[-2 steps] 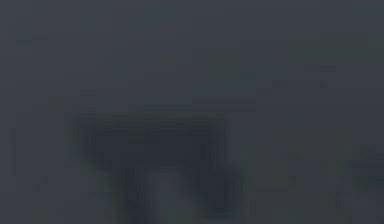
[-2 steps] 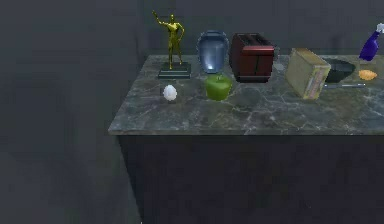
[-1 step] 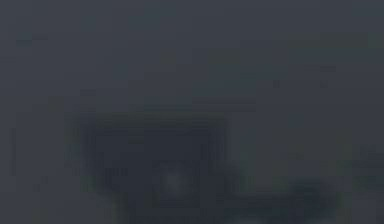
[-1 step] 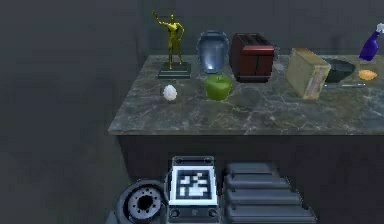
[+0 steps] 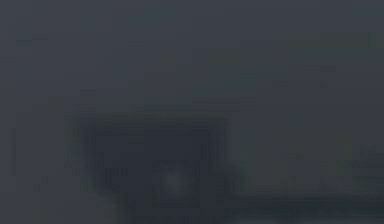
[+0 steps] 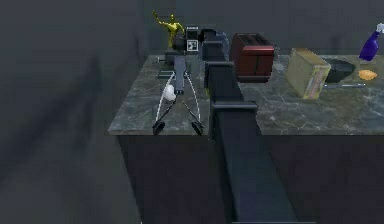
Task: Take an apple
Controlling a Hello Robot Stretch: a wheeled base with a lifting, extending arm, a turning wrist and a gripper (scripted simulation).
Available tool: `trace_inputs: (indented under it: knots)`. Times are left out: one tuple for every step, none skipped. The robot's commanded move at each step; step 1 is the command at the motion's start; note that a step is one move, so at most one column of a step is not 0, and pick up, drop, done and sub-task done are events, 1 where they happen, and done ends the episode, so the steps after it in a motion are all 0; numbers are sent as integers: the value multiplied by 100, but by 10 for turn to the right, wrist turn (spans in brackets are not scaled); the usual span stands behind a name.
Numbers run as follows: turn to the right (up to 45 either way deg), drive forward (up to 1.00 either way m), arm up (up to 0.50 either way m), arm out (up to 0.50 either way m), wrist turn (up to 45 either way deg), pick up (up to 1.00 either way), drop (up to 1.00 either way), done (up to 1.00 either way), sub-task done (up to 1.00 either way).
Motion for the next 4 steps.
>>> trace_inputs:
  knots:
    - [0,0,0,0,450,0,0,0,0]
    - [0,0,0,0,450,0,0,0,0]
    - [0,0,0,0,450,0,0,0,0]
    - [0,0,0,0,450,0,0,0,0]
